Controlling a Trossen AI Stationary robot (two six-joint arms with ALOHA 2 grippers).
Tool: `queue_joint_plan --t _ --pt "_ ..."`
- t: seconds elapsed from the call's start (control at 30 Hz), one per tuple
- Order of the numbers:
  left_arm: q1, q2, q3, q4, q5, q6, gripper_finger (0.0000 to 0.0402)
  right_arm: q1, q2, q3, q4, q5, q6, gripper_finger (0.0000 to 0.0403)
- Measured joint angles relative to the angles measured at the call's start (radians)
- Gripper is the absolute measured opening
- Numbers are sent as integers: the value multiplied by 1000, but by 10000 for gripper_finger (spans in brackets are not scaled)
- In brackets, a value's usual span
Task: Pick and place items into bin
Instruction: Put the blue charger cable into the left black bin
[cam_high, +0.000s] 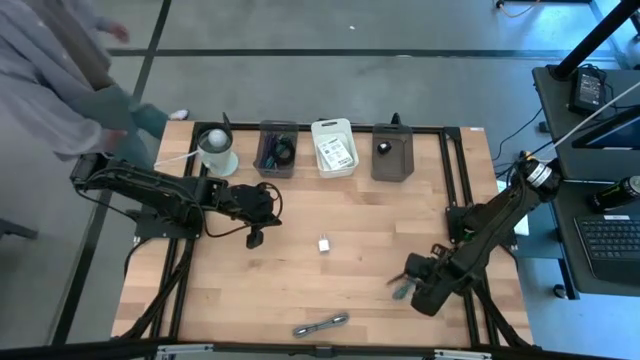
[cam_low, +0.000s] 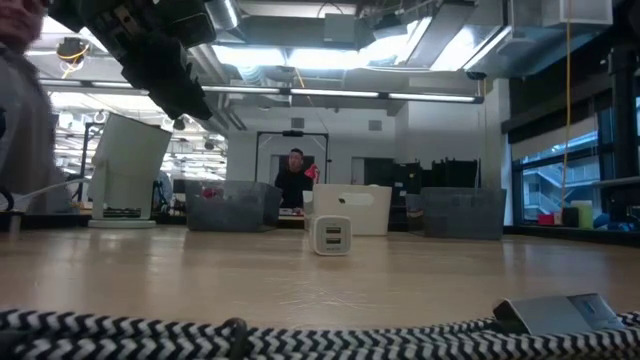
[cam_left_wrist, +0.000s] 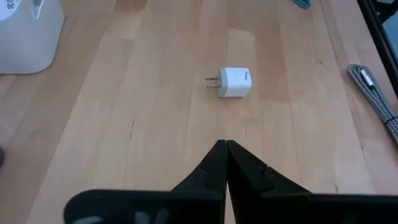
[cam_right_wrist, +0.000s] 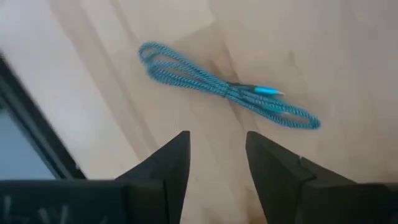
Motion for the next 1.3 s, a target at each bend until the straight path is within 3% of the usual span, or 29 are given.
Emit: queue_joint_plan --t 0.4,0.8,1.07,1.3 --pt "0 0 0 0 -1 -53 2 -86 0 0 -48 3 -427 164" --pt "0 0 0 0 -4 -73 2 -177 0 -122 94 -34 -923 239" --pt "0 0 0 1 -5 -109 2 -177 0 -192 127 -84 -1072 236" --pt "0 0 0 6 -12 -108 3 -177 0 -308 272 -145 -1043 215"
